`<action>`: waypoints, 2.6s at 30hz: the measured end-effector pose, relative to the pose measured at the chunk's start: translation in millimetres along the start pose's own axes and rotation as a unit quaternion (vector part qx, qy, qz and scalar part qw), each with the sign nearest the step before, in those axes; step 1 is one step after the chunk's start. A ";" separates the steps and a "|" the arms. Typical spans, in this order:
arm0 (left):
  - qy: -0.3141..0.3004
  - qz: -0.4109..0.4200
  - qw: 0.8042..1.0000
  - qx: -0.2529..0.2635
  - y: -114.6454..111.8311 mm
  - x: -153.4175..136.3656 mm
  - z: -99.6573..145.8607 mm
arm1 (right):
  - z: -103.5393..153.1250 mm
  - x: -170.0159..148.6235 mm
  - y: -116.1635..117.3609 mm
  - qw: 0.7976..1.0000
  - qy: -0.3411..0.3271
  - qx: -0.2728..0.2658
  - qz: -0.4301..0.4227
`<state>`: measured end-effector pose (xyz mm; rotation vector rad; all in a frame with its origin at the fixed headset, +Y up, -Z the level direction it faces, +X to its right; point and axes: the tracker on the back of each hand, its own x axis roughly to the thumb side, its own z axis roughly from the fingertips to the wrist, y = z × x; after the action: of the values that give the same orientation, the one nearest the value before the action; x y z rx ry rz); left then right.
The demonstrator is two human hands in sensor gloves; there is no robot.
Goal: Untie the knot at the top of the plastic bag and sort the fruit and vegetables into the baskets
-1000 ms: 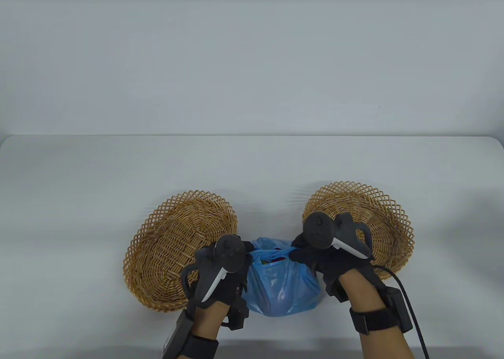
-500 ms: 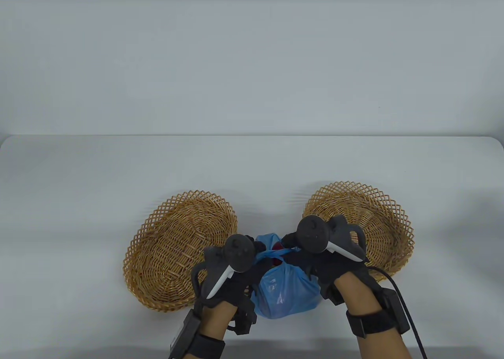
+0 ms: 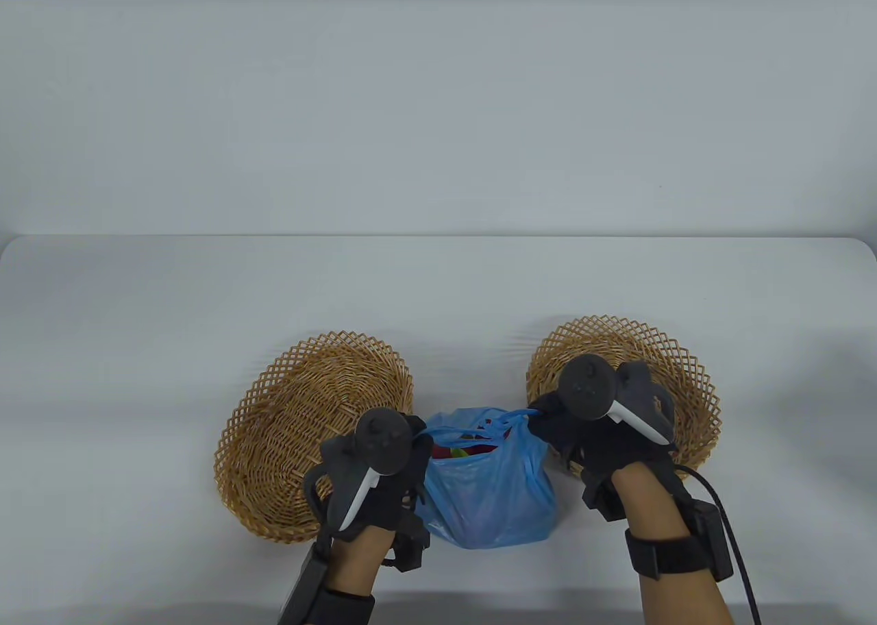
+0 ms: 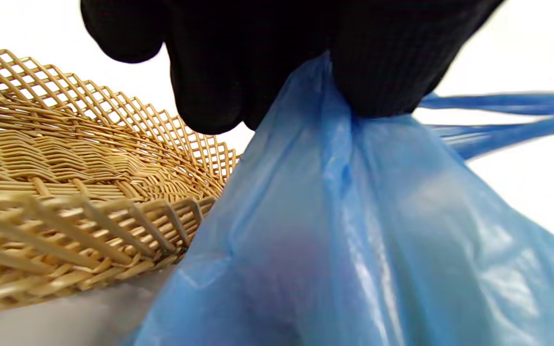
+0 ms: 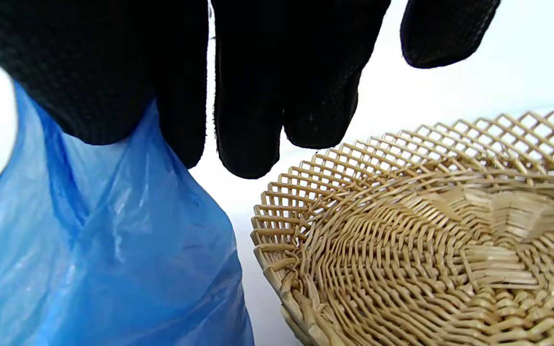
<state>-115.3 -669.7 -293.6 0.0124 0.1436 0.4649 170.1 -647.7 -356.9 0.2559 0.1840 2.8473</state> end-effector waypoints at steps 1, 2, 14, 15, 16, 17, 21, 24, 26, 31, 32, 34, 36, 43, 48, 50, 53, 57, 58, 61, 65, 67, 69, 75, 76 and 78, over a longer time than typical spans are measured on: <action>-0.002 0.007 1.000 -0.001 1.2 -0.8 0.1 | 0.0 -2.8 -1.0 1.000 -0.004 0.004 -0.018; -0.005 0.012 1.000 -0.004 1.8 -1.2 0.3 | 0.4 -3.6 -1.1 1.000 -0.007 0.005 -0.028; -0.013 -0.089 0.995 -0.041 -22.6 24.0 -4.2 | 0.0 28.3 19.3 0.986 -0.091 0.085 -0.111; 0.001 -0.107 0.994 -0.023 -21.5 23.8 -4.5 | 0.9 30.2 18.5 0.987 -0.093 0.084 -0.100; 0.008 -0.114 0.993 -0.011 -19.9 22.8 -4.5 | 1.6 31.4 17.4 0.989 -0.092 0.081 -0.087; 0.023 -0.112 0.993 0.008 -16.0 19.7 -4.7 | 2.9 32.8 14.9 0.993 -0.086 0.066 -0.053; 0.041 -0.051 0.998 0.013 -6.2 6.1 -5.6 | 4.8 32.3 11.1 0.998 -0.063 0.026 0.020; 0.036 -0.024 0.999 0.006 -4.2 0.0 -6.0 | 7.3 33.4 8.5 0.997 -0.048 0.004 0.056; 0.033 -0.023 0.999 0.003 -3.8 -0.4 -6.3 | 10.6 39.2 7.5 0.997 -0.061 -0.010 0.041; 0.020 -0.022 1.000 0.002 -4.5 1.3 -5.8 | 15.6 68.5 23.9 0.994 -0.101 0.025 0.042; 0.021 -0.024 0.999 0.006 -4.3 0.8 -5.6 | 15.3 72.0 27.9 0.992 -0.097 0.027 0.070; 0.024 -0.027 0.999 0.012 -3.5 -1.4 -5.6 | 13.1 74.9 36.7 0.985 -0.071 0.025 0.157; 0.029 -0.026 0.999 0.013 -2.9 -4.0 -6.4 | 10.4 71.1 39.6 0.978 -0.043 0.020 0.203; 0.031 -0.019 0.999 0.023 0.1 -7.1 -5.3 | 6.6 59.8 33.4 0.970 0.038 -0.038 0.238; 0.039 -0.015 0.999 0.023 2.0 -11.3 -6.3 | 8.0 58.9 30.2 0.962 0.041 -0.006 0.271; 0.043 -0.010 0.999 0.020 2.3 -14.1 -6.8 | 8.4 58.3 31.4 0.959 0.039 0.035 0.279; 0.044 0.003 0.999 0.013 4.1 -17.6 -7.8 | 7.3 57.3 34.5 0.960 0.020 0.065 0.273; -0.057 0.153 0.982 -0.095 6.1 -22.7 -11.0 | 6.5 57.2 37.5 0.963 0.004 0.078 0.257; -0.087 0.203 0.968 -0.121 6.3 -21.9 -11.1 | 6.2 56.9 38.0 0.963 0.004 0.079 0.256; -0.190 0.298 0.922 -0.158 12.1 -10.1 -3.9 | 7.1 57.2 37.2 0.964 0.000 0.080 0.255; -0.238 0.154 0.949 -0.135 11.4 10.9 10.1 | 6.9 58.0 37.5 0.964 -0.002 0.079 0.253; -0.213 0.065 0.968 -0.119 2.9 15.3 11.5 | 8.4 60.2 37.5 0.961 -0.005 0.079 0.265; -0.177 -0.011 0.978 -0.107 -5.9 15.7 8.7 | 9.1 62.7 36.9 0.959 -0.007 0.074 0.273; -0.095 -0.091 0.984 -0.117 -16.4 7.7 -5.5 | 13.1 68.8 35.4 0.953 -0.010 0.068 0.295; -0.078 -0.100 0.986 -0.105 -16.8 6.7 -7.0 | 13.7 69.6 35.5 0.953 -0.010 0.068 0.296; -0.049 -0.115 0.988 -0.087 -18.2 5.2 -9.4 | 15.1 71.7 35.9 0.951 -0.011 0.069 0.302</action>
<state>-103.9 -683.8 -304.5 -0.1517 0.0056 0.2445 95.8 -660.1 -325.5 0.4371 0.3541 3.4414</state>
